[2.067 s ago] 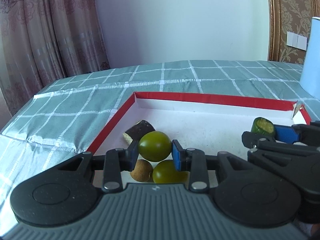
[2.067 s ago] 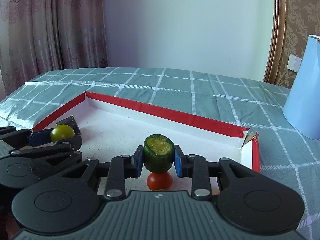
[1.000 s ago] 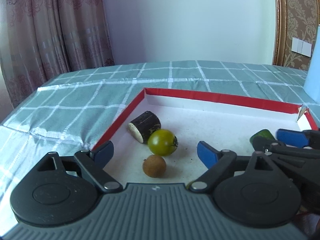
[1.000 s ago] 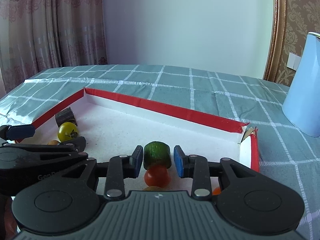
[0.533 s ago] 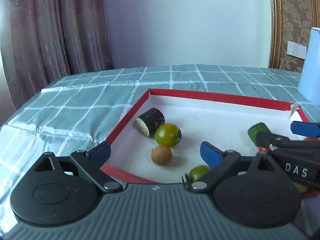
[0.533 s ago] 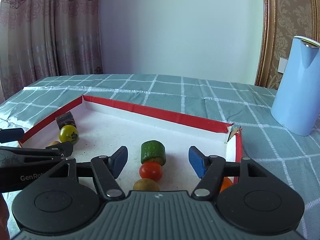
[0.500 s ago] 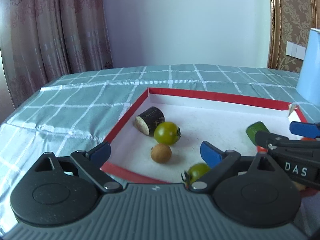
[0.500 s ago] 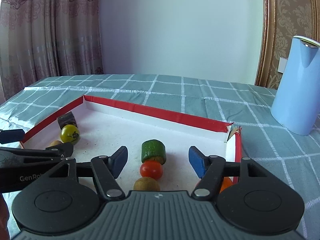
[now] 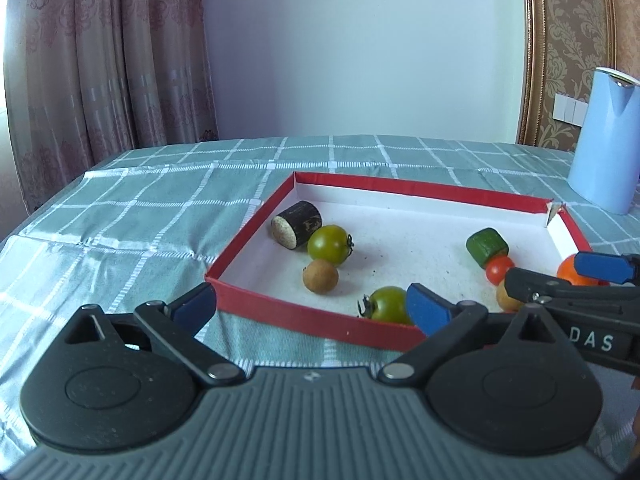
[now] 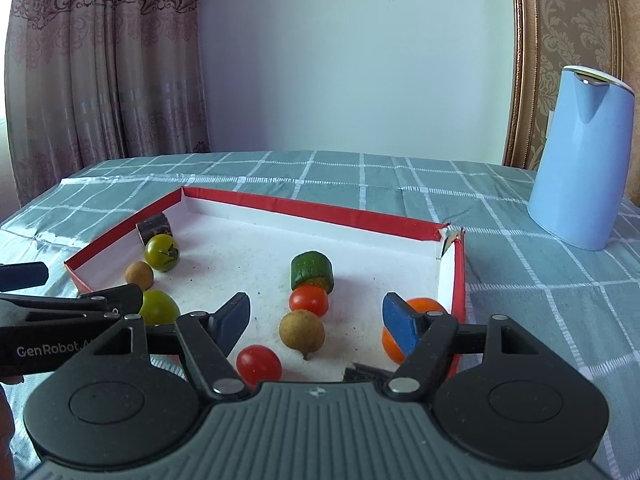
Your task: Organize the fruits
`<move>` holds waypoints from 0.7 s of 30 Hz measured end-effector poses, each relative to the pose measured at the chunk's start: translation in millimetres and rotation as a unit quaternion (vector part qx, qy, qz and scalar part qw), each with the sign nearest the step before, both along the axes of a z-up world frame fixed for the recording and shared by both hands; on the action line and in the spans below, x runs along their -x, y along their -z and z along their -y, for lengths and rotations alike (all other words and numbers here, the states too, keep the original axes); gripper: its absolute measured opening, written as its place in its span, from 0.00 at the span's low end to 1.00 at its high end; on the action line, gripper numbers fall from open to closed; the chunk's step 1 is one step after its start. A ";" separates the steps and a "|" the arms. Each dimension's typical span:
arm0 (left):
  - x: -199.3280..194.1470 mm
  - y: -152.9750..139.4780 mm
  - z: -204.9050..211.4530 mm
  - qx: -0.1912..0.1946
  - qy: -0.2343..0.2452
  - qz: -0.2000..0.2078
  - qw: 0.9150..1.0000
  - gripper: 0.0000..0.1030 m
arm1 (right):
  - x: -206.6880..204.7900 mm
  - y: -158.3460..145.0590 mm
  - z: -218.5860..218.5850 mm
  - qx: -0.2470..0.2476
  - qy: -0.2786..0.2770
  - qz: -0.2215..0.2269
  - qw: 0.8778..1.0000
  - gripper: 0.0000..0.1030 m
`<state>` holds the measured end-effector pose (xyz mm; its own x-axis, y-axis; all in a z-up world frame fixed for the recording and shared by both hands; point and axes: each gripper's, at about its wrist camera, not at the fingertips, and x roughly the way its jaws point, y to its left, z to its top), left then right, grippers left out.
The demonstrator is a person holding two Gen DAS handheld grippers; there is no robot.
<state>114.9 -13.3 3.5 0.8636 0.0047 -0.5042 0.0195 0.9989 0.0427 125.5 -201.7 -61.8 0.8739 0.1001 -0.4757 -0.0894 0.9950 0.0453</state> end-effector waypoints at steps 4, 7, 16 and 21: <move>14.0 -0.2 -1.8 0.001 0.011 0.005 1.000 0.99 | 18.2 -3.0 4.9 -0.006 0.007 0.012 1.000 0.73; 22.5 1.0 -3.0 0.002 0.016 0.006 1.000 1.00 | 33.8 -5.1 10.3 -0.021 0.008 0.024 0.999 0.81; 48.6 8.4 -7.1 0.007 0.007 0.003 1.000 1.00 | 60.9 5.9 23.1 -0.035 0.026 0.014 0.999 0.83; 58.9 10.8 -6.0 0.006 0.011 0.007 1.000 1.00 | 61.5 10.2 22.3 -0.033 0.027 0.006 0.999 0.83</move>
<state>56.0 -7.3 -7.3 0.8704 -0.0203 -0.4919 0.0410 0.9987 0.0313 64.0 -224.0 -71.9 0.8845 0.0827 -0.4591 -0.0357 0.9933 0.1100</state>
